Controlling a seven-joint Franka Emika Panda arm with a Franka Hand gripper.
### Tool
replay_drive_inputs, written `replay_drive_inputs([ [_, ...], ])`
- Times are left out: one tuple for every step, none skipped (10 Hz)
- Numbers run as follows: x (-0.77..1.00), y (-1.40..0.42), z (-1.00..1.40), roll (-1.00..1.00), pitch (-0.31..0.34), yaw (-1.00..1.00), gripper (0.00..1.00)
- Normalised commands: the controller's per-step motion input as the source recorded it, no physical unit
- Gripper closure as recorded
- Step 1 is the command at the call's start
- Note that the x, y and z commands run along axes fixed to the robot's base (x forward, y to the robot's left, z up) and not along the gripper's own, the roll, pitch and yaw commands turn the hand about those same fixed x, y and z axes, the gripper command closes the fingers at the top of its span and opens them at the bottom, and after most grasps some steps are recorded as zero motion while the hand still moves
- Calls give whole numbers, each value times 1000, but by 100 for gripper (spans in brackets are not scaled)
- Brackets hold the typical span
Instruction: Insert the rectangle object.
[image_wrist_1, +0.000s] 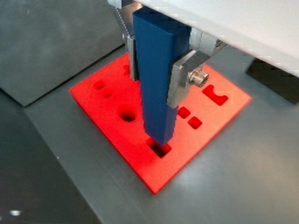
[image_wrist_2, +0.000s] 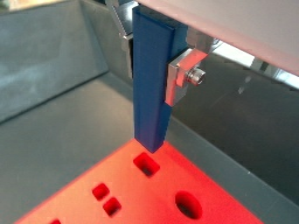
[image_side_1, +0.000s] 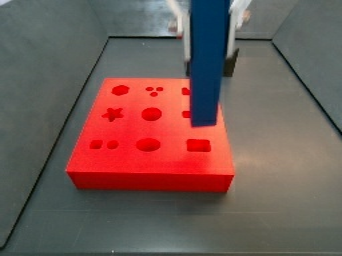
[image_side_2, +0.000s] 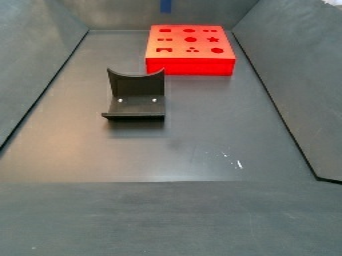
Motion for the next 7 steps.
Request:
replay_drive_inputs([
  [-6,0,-3,0,-19,26,100],
  [29,-11,-26,0,-6,0,100],
  [134,-97,-280,86,-11,0,100],
  [37,-140,-66,17,-34,0,100],
  [20,-3,-20,0,0,0,100],
  [157,0,-283,0,-16,0,100],
  [0,0,0,0,-36,0,100],
])
